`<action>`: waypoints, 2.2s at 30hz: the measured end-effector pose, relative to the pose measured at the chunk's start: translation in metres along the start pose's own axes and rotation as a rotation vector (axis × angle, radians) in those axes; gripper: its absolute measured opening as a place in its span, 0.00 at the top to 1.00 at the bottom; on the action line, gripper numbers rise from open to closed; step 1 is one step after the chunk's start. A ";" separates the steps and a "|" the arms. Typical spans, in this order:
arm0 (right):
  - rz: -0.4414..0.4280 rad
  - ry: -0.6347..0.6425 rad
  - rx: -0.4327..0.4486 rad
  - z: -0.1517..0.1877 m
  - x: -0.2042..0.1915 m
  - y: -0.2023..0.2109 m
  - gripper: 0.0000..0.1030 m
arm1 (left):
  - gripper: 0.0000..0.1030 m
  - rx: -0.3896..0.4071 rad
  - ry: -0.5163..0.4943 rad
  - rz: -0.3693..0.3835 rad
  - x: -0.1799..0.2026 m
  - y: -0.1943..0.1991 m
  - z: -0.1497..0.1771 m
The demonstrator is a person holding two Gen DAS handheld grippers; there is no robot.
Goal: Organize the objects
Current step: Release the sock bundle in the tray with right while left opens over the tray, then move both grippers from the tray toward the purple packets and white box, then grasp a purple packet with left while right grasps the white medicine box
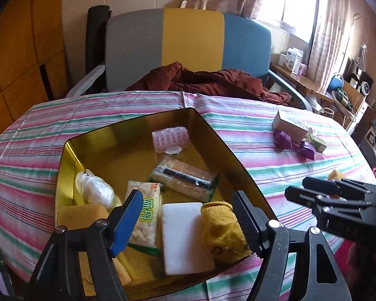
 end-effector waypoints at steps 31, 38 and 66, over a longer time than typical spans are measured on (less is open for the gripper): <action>0.243 -0.429 -0.040 -0.024 0.230 -0.029 0.53 | 0.28 -0.054 -0.176 0.091 0.060 -0.025 -0.047; 0.201 -0.429 -0.067 -0.023 0.226 -0.034 0.53 | 0.28 -0.114 -0.195 0.140 0.087 -0.054 -0.067; 0.151 -0.501 -0.106 -0.020 0.237 -0.041 0.53 | 0.32 -0.355 -0.308 0.138 0.209 -0.270 -0.103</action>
Point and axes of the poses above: each gripper's, at about its wrist camera, not at the fingertips, and y roughly against the way its jaws point, x to its right, z to its underside, the point moved 3 cm from there along -y, roughly the way its jaws point, and after that the axes turned 7 degrees about z, right-handed, at the moved point
